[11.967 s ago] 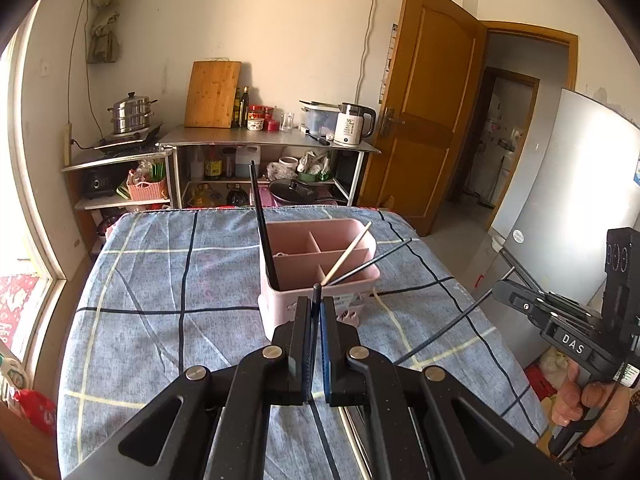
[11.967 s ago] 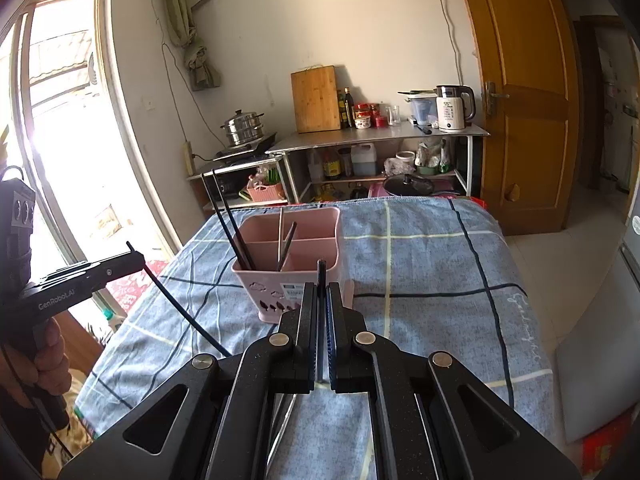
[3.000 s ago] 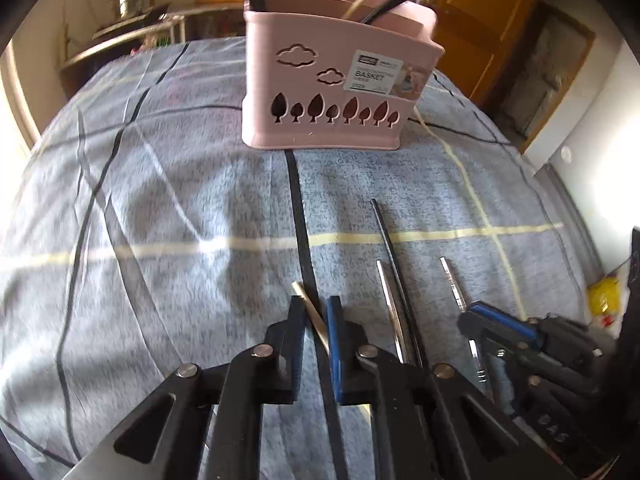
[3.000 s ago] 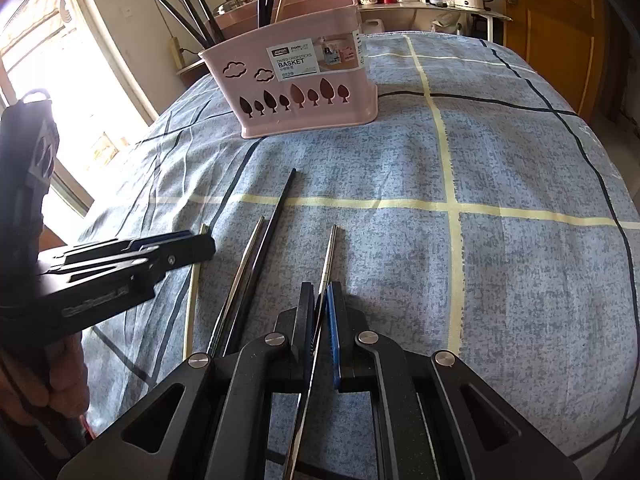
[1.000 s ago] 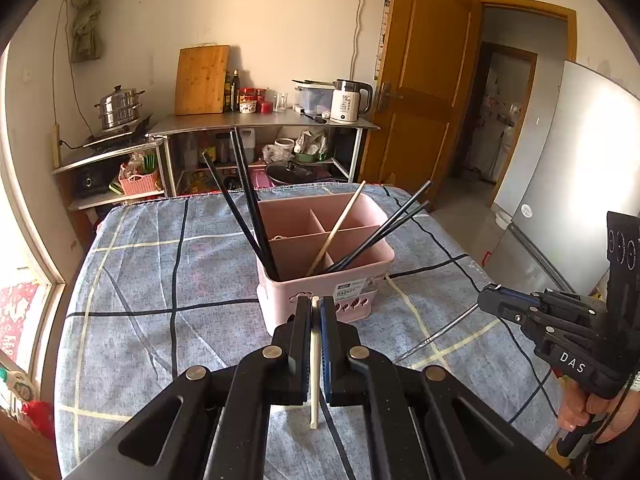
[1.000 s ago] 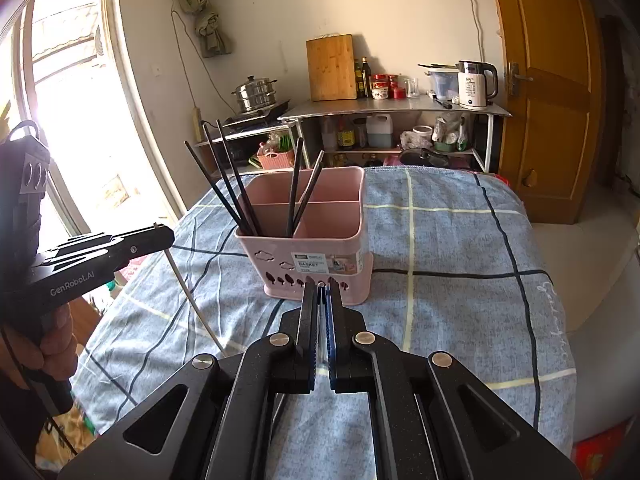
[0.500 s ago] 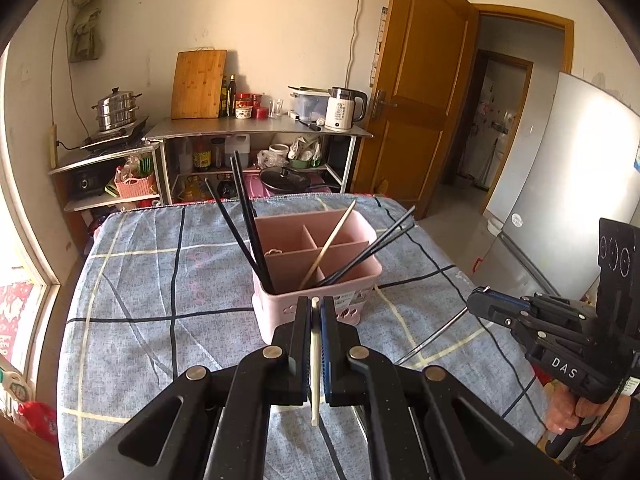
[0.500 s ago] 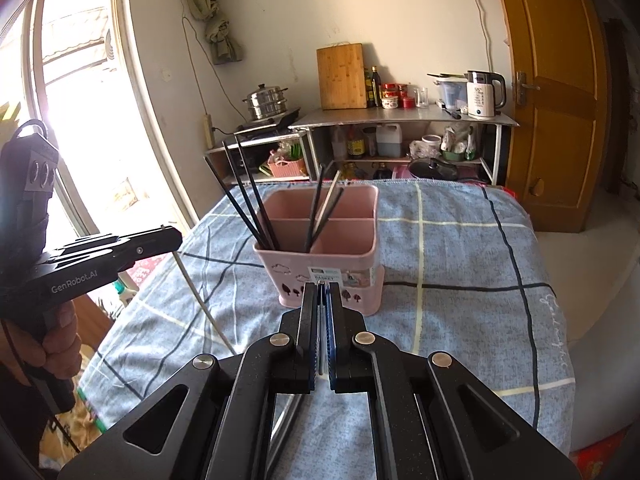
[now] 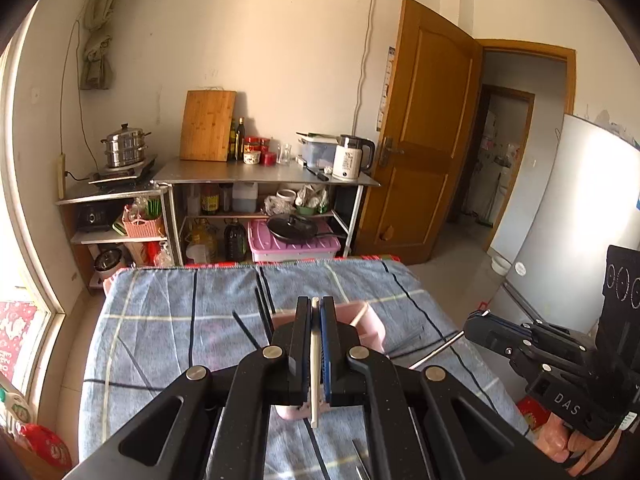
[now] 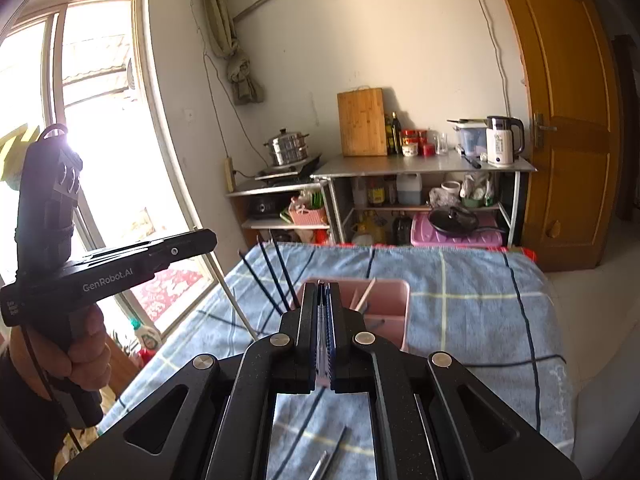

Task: Organize utensils
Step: 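Lower both chopsticks into the basket and open both tools, then move both tools back down toward the last chopsticks on the cloth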

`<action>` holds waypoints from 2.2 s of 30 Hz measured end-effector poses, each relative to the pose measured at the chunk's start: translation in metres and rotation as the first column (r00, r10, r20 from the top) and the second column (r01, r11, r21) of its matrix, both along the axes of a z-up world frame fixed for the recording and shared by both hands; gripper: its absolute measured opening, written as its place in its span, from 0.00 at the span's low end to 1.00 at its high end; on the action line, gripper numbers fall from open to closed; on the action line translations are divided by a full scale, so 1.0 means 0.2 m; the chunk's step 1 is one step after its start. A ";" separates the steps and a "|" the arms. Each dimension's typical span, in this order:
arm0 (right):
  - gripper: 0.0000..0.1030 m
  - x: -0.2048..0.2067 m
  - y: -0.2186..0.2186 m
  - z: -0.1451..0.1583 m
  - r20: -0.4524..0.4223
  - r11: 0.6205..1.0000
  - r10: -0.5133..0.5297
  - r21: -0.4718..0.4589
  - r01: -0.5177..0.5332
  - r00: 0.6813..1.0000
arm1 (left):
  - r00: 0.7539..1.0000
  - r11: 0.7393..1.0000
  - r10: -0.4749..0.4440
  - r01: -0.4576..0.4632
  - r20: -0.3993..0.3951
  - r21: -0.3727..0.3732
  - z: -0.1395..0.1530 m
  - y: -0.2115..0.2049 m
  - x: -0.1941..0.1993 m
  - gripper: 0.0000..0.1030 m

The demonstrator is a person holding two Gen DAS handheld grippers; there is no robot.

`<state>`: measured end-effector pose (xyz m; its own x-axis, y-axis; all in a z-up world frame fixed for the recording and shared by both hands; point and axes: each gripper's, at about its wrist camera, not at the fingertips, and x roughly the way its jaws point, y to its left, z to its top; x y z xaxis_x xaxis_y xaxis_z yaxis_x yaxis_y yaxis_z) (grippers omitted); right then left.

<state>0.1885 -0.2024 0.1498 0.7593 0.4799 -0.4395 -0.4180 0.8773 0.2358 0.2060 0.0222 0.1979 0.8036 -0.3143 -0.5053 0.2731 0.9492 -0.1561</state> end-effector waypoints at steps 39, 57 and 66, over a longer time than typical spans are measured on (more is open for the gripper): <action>0.04 0.37 0.10 -0.23 -0.130 0.996 -0.023 -0.089 0.011 0.991 | 0.994 0.998 0.051 -0.049 -0.100 0.026 -0.40 0.00 0.36 0.04; 0.07 0.08 -0.12 -0.20 -0.096 0.997 -0.067 -0.034 0.064 0.993 | 0.997 0.997 0.083 -0.083 -0.003 0.000 -0.29 0.07 -0.05 0.13; 0.08 -0.18 -0.21 -0.34 -0.145 0.995 -0.093 -0.038 0.088 0.985 | 0.998 0.999 0.048 -0.047 -0.050 0.019 -0.47 -0.02 -0.33 0.14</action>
<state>0.1522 -0.2453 0.0820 0.7254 0.3960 -0.5631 -0.2993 0.9180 0.2601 0.1402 0.0191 0.1039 0.7908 -0.2674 -0.5505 0.2201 0.9636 -0.1518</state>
